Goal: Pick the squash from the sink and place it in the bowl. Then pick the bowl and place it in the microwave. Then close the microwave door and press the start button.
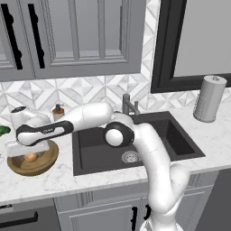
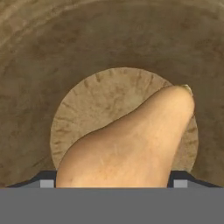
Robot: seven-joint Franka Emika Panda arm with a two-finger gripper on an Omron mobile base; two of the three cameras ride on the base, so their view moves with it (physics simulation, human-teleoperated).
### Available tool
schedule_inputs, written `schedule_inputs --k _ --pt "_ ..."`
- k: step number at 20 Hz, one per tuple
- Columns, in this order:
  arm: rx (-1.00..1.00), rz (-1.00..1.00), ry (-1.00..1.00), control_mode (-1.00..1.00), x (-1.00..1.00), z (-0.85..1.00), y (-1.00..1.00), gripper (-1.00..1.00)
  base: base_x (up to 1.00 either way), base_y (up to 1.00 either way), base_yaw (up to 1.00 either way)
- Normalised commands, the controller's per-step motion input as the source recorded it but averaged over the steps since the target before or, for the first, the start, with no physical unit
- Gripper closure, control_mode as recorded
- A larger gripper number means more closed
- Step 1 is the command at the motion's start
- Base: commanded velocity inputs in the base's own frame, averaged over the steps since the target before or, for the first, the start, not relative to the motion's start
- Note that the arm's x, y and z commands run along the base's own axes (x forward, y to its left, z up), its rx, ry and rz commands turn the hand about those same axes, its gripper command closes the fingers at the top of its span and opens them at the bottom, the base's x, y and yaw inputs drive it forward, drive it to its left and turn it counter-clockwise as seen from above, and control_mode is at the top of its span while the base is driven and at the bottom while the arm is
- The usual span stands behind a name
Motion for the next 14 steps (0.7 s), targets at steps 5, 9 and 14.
schedule_inputs --k 5,9,14 --pt "0.00 0.00 0.00 -1.00 0.18 -0.46 0.00 -1.00 0.00 0.00 0.00" --pt "0.00 0.00 0.00 -1.00 0.01 -0.28 0.00 -1.00 0.00 0.00 0.00" --pt "0.00 0.00 -0.10 -1.00 -0.28 0.36 0.00 -1.00 0.00 0.00 0.00"
